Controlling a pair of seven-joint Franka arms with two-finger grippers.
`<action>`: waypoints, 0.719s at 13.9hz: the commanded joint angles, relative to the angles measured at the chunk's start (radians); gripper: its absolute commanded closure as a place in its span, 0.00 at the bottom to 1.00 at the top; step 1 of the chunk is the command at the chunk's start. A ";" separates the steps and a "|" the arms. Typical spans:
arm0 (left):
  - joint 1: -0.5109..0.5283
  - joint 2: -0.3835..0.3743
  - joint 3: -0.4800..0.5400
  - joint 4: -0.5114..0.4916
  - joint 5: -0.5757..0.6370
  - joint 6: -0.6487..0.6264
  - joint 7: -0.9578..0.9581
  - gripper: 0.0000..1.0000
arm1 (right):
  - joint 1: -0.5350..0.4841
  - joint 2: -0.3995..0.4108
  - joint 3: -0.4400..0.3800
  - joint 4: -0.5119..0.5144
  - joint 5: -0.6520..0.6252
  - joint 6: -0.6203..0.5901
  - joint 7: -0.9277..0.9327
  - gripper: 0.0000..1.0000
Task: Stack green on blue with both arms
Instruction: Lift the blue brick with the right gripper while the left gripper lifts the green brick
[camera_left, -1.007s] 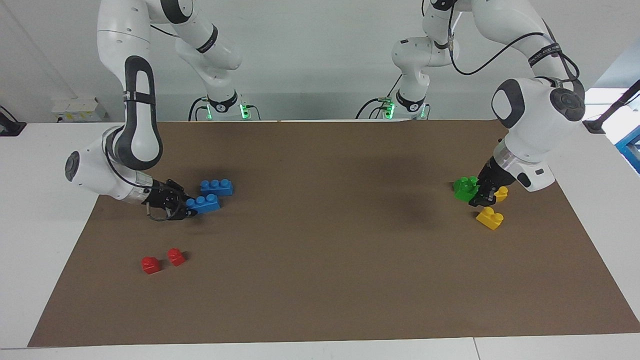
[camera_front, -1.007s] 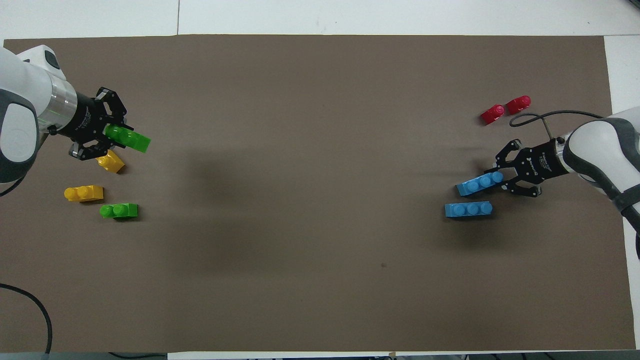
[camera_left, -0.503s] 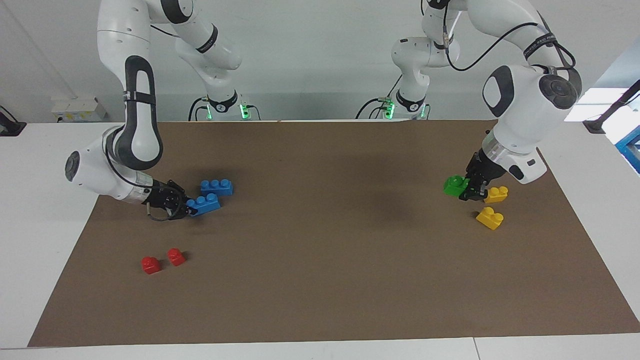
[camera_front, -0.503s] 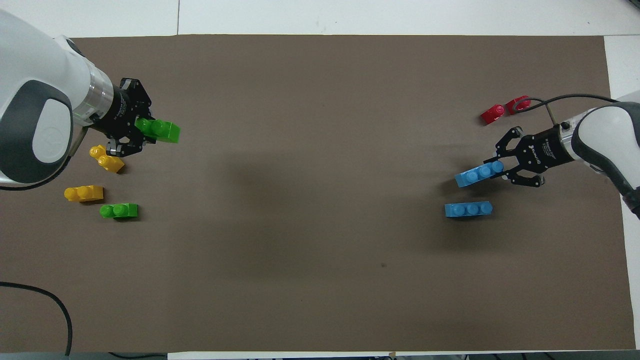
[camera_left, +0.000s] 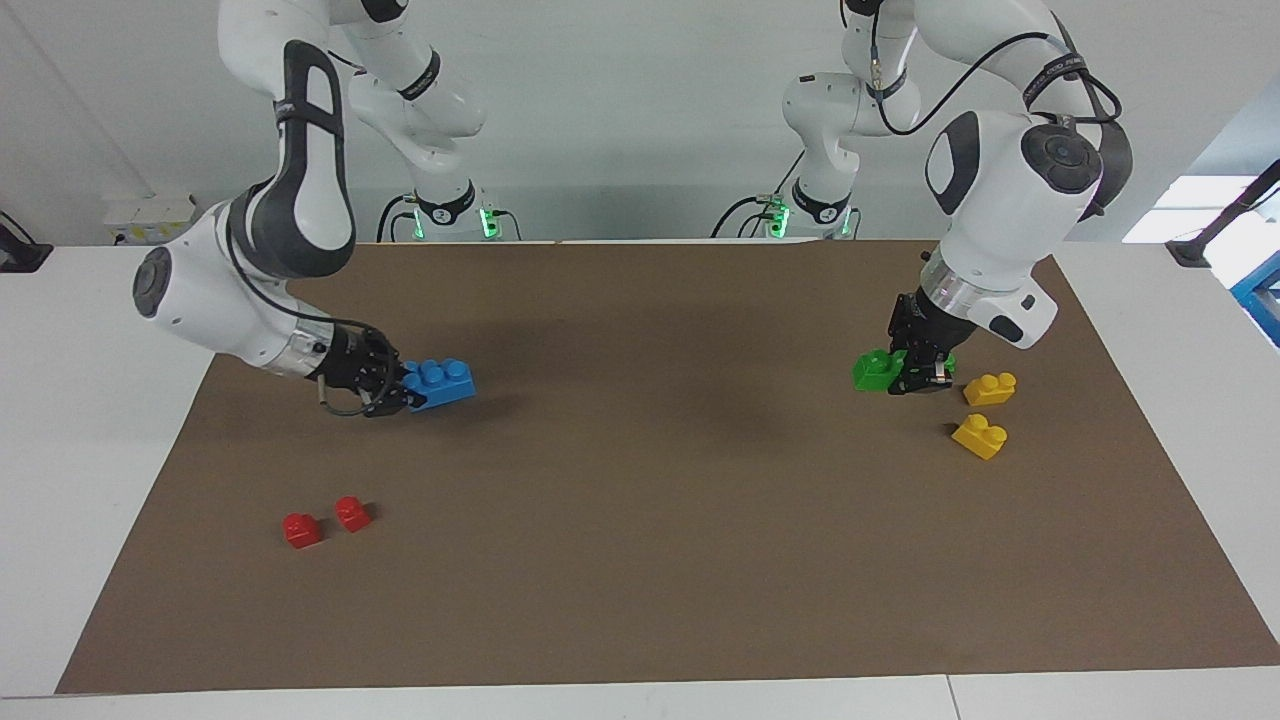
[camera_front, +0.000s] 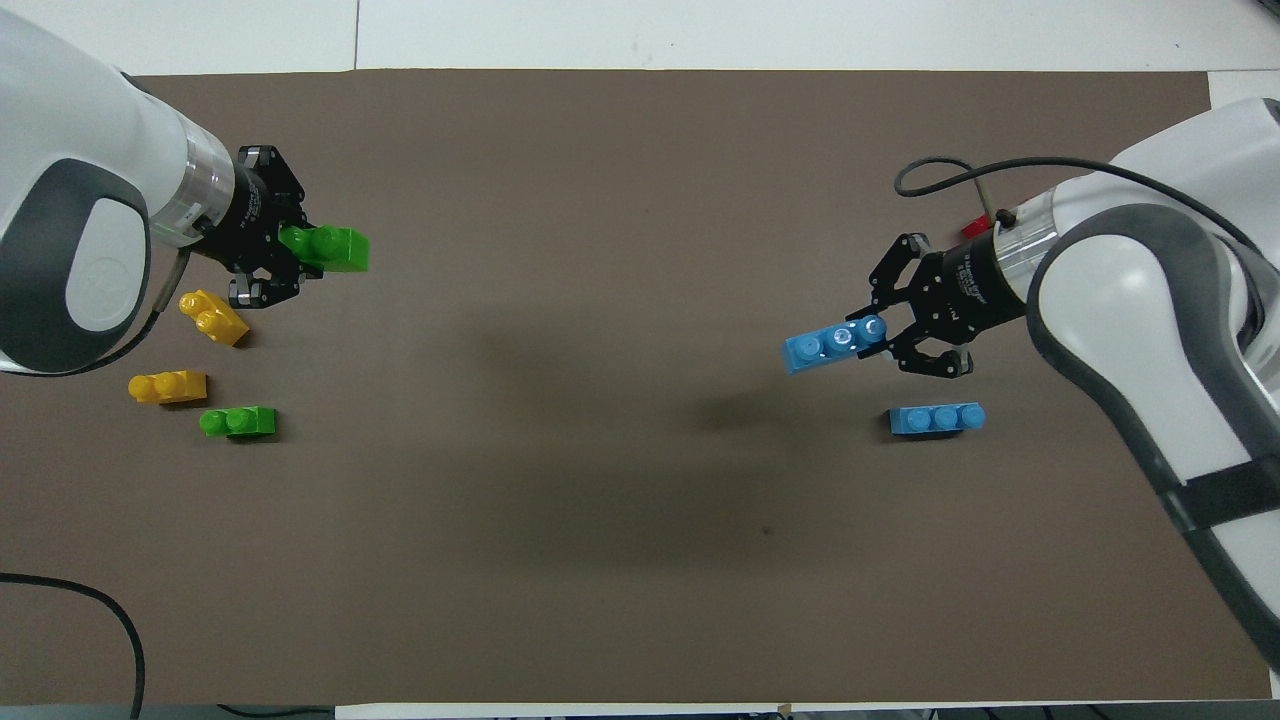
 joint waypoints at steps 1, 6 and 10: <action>-0.015 -0.012 0.011 0.003 0.019 -0.015 -0.021 1.00 | 0.050 -0.036 -0.002 -0.098 0.064 0.103 0.051 1.00; -0.015 -0.012 0.010 0.001 0.017 -0.012 -0.021 1.00 | 0.244 -0.043 -0.002 -0.222 0.139 0.396 0.142 1.00; -0.015 -0.017 0.008 -0.005 0.017 -0.011 -0.021 1.00 | 0.343 -0.014 -0.002 -0.307 0.243 0.608 0.139 1.00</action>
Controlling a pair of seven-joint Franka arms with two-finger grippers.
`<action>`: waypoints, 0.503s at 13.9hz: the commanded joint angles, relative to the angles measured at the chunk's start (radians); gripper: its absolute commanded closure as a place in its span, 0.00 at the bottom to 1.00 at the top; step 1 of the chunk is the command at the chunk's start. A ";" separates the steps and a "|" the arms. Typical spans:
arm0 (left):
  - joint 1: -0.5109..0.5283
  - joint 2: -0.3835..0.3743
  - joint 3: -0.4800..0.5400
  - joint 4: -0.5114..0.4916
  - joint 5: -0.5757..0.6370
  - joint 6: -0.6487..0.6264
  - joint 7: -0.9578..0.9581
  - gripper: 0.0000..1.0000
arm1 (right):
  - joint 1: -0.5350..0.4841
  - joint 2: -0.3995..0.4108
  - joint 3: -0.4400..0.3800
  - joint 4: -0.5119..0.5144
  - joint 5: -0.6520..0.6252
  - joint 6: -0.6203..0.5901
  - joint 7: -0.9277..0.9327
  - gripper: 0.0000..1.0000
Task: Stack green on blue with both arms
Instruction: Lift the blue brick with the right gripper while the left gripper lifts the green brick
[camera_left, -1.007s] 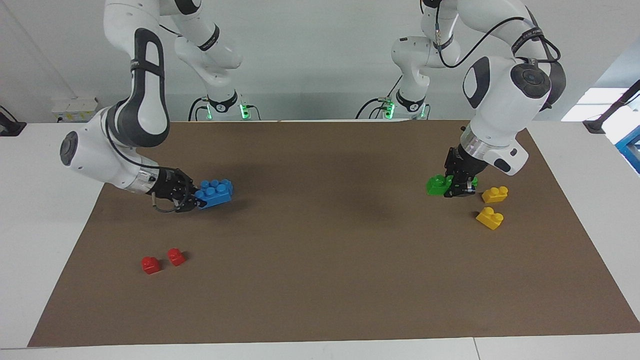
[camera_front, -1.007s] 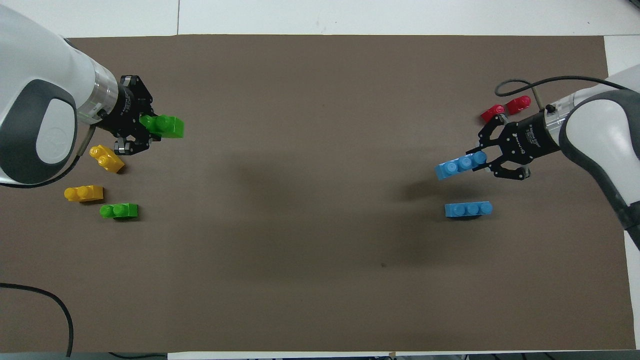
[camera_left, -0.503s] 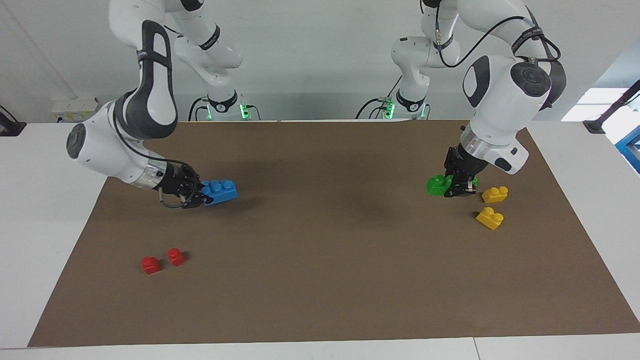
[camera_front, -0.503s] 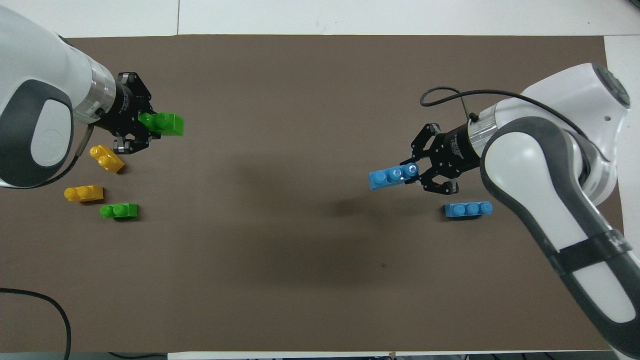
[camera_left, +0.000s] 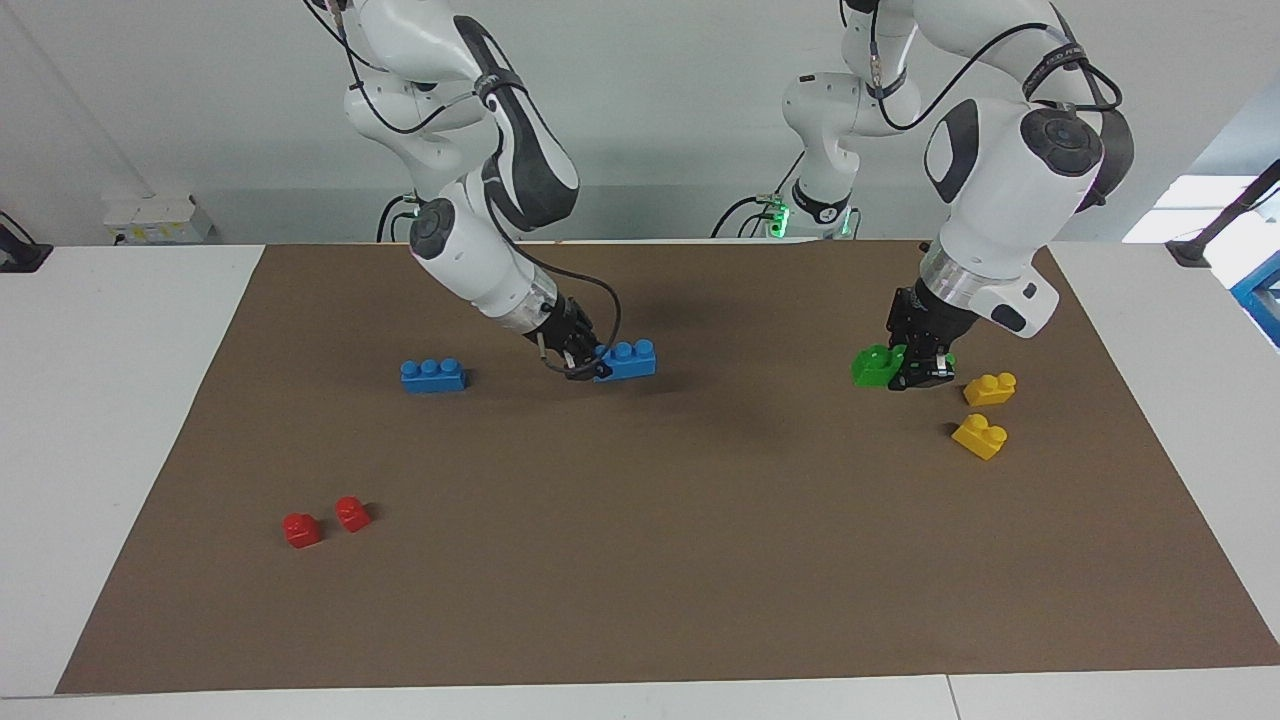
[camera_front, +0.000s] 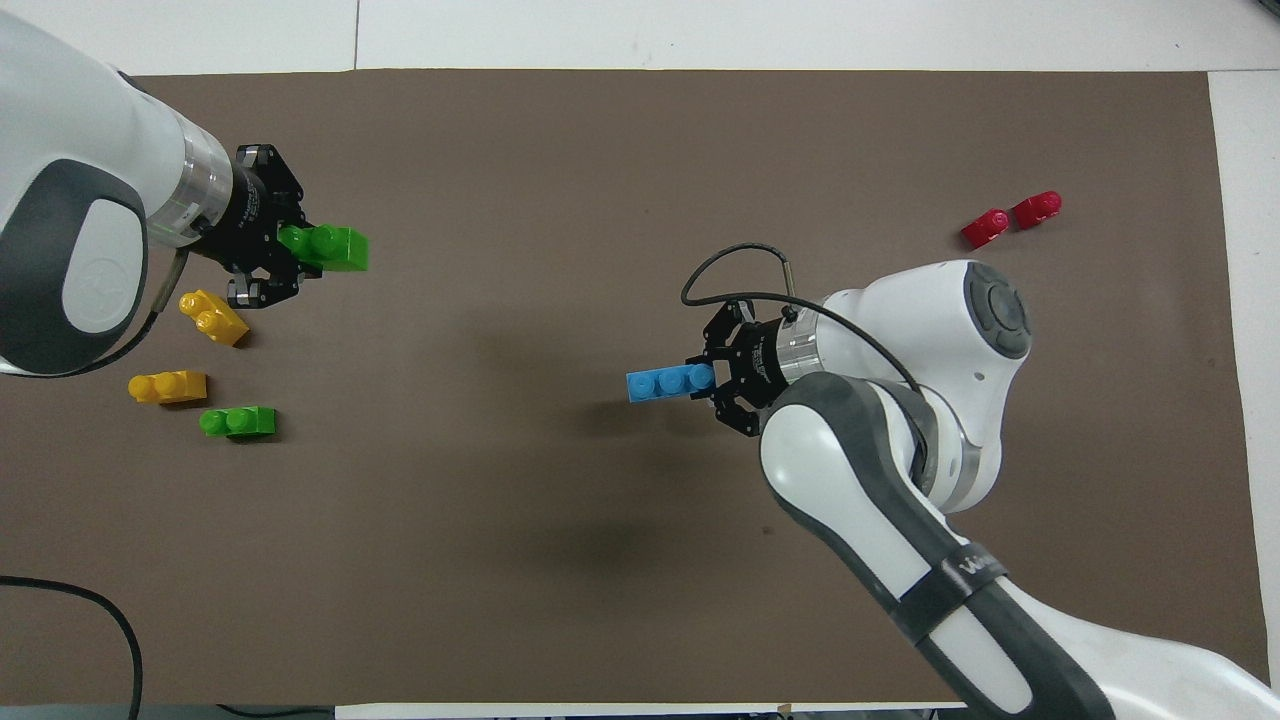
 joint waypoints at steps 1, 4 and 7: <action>-0.014 -0.016 0.009 -0.007 0.017 -0.009 -0.020 1.00 | 0.026 -0.003 -0.003 -0.040 0.110 0.064 0.003 1.00; -0.024 -0.016 0.009 -0.010 0.017 -0.008 -0.020 1.00 | 0.047 0.030 -0.003 -0.052 0.115 0.107 0.014 1.00; -0.043 -0.025 0.009 -0.029 0.017 -0.006 -0.023 1.00 | 0.072 0.059 -0.003 -0.083 0.118 0.173 0.015 1.00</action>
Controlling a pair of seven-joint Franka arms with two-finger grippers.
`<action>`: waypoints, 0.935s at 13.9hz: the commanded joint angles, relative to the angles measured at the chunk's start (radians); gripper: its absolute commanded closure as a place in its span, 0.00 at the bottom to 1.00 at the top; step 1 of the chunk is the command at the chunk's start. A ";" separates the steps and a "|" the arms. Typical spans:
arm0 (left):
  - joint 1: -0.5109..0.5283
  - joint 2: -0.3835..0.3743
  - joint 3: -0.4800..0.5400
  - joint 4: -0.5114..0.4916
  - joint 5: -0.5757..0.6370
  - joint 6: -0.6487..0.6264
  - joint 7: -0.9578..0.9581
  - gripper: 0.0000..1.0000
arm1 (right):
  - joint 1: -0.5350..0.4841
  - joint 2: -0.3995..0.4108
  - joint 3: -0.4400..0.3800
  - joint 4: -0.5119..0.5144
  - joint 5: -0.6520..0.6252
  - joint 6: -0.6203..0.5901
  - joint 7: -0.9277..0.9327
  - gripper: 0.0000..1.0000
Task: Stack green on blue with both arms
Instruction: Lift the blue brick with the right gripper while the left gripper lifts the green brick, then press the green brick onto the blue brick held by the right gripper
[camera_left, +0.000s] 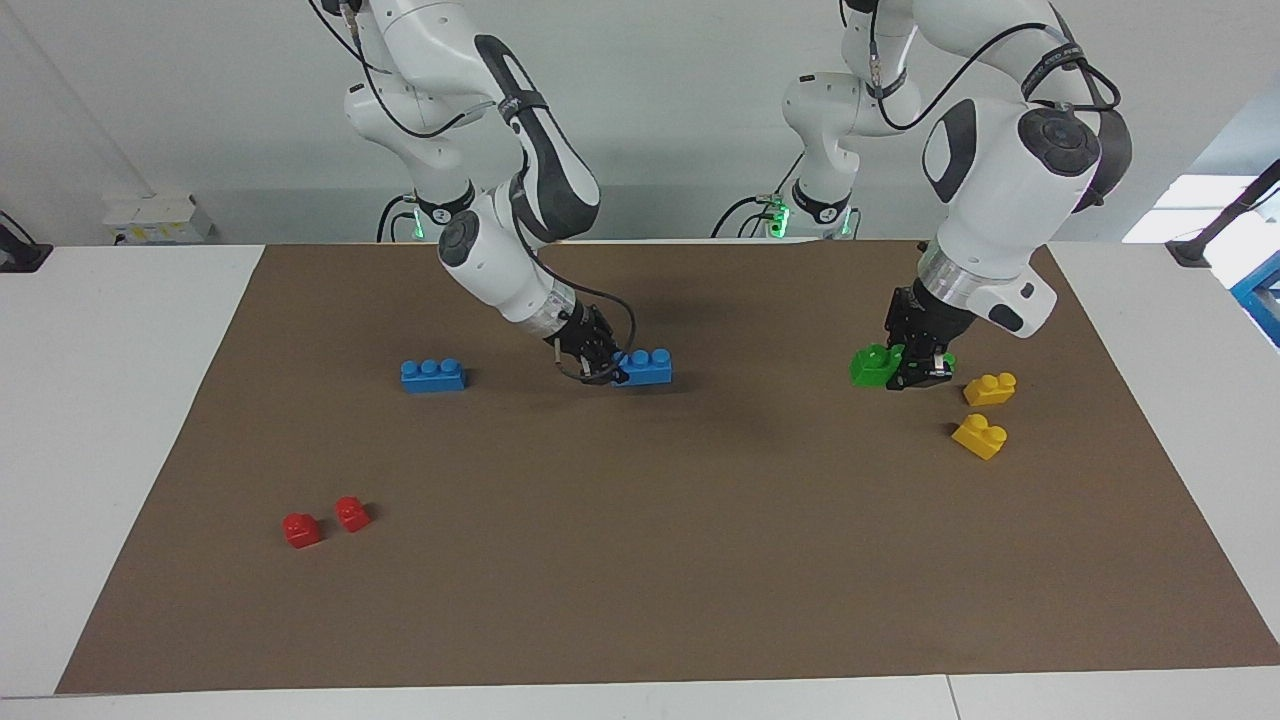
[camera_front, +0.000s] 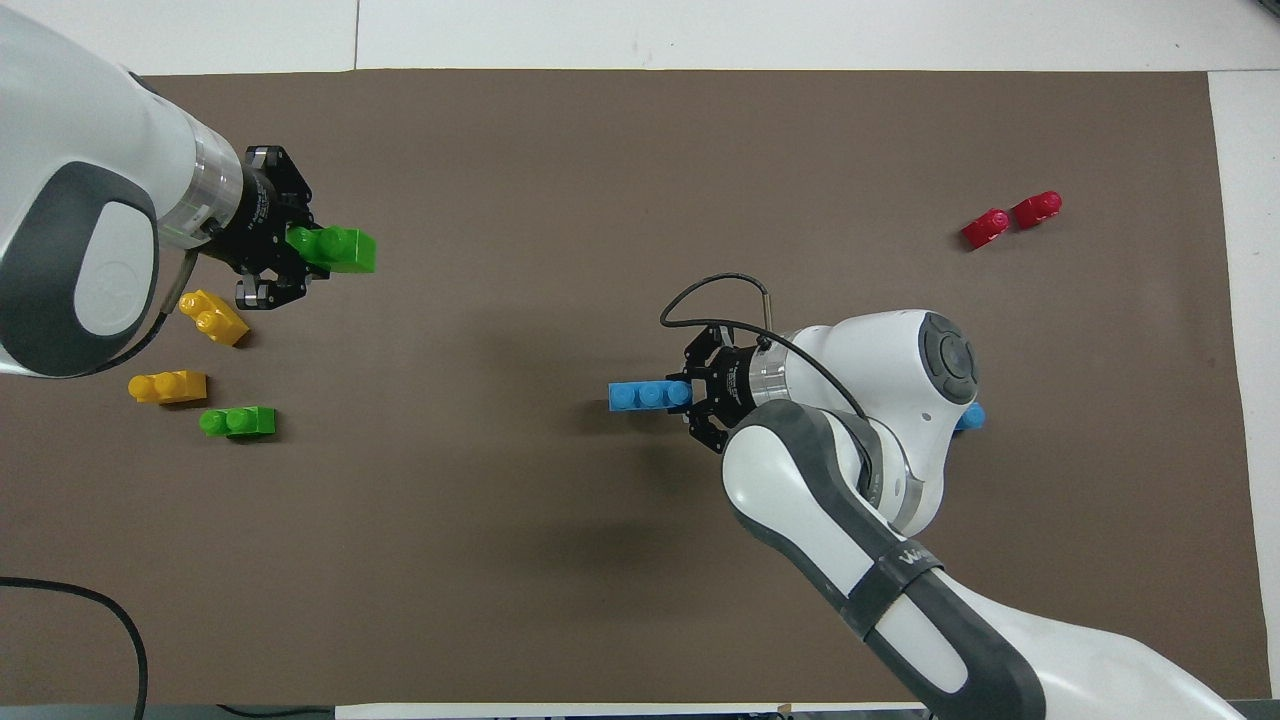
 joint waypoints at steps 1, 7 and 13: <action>-0.040 -0.033 0.010 -0.046 0.017 0.006 -0.024 1.00 | 0.018 0.027 -0.002 -0.023 0.044 0.053 0.006 1.00; -0.178 -0.099 0.010 -0.221 0.019 0.120 -0.156 1.00 | 0.088 0.092 -0.002 -0.023 0.118 0.161 -0.017 1.00; -0.300 -0.117 0.010 -0.337 0.019 0.244 -0.311 1.00 | 0.091 0.096 -0.002 -0.029 0.129 0.174 -0.048 1.00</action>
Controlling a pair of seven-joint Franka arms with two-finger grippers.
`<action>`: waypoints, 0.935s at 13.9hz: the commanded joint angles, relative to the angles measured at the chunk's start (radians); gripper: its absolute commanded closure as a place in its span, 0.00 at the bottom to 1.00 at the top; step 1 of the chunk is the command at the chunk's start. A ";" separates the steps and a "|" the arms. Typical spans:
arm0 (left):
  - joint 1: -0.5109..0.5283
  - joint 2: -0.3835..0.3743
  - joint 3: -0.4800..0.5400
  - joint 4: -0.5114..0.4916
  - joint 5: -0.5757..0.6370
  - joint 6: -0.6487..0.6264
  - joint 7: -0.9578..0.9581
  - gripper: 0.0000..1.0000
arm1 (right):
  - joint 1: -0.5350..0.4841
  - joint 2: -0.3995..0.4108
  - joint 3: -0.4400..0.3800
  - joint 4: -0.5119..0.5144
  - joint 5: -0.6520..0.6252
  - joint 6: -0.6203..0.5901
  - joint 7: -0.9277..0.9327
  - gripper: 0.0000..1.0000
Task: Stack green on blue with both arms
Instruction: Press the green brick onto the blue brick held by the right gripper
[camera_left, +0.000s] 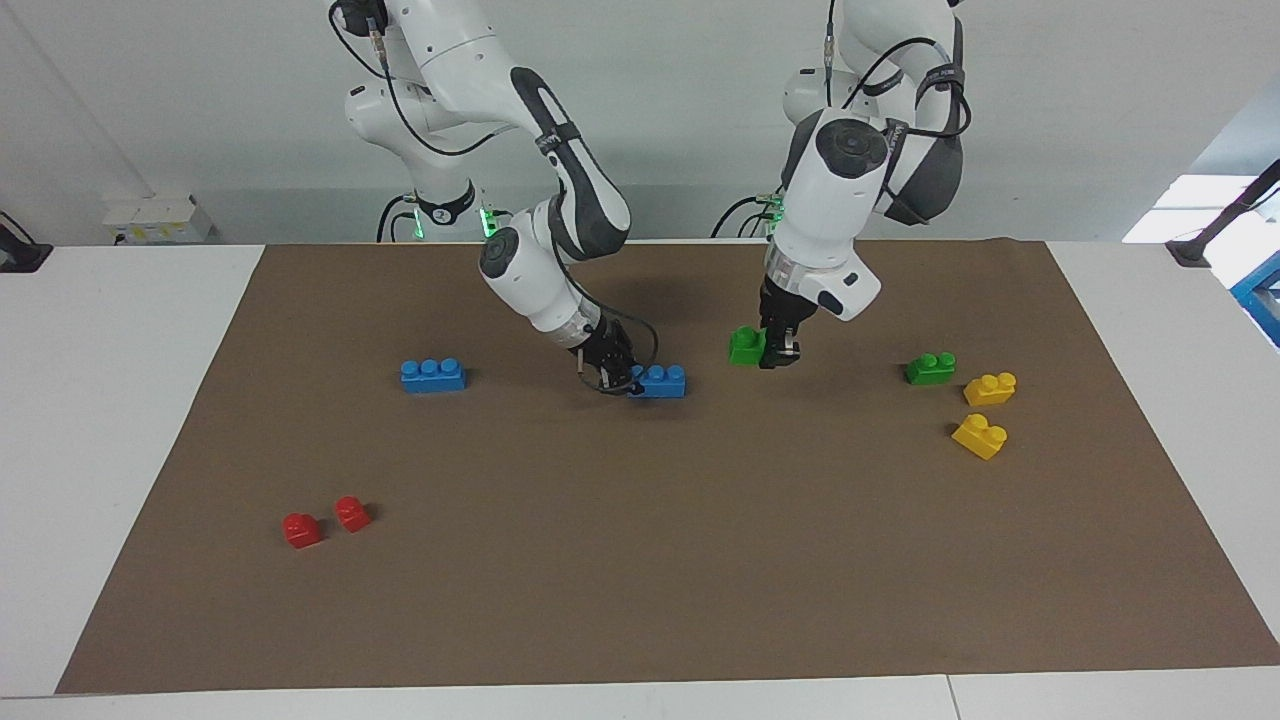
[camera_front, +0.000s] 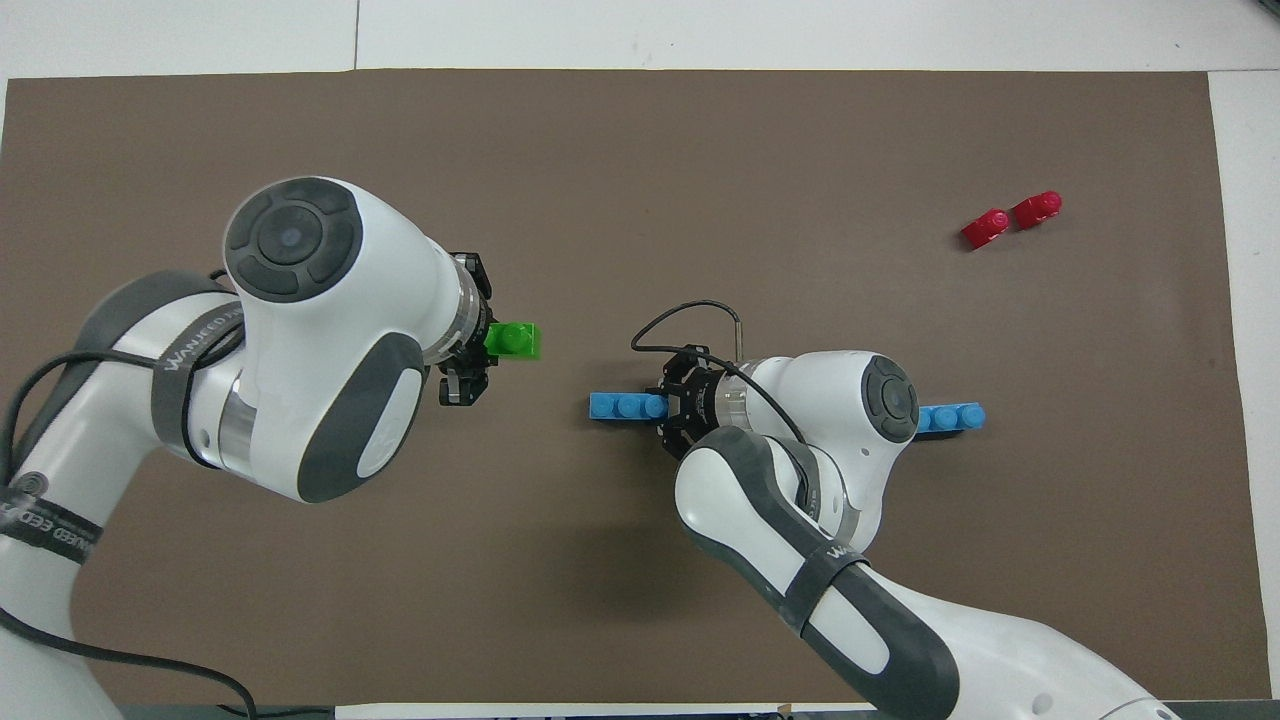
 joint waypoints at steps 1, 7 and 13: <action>-0.054 -0.044 0.015 -0.092 0.019 0.081 -0.068 1.00 | 0.011 0.026 -0.001 -0.012 0.032 0.027 -0.046 1.00; -0.161 -0.012 0.015 -0.173 0.037 0.200 -0.238 1.00 | 0.017 0.023 -0.001 -0.024 0.032 0.029 -0.108 1.00; -0.196 0.012 0.015 -0.221 0.083 0.294 -0.359 1.00 | 0.029 0.023 -0.001 -0.030 0.032 0.049 -0.118 1.00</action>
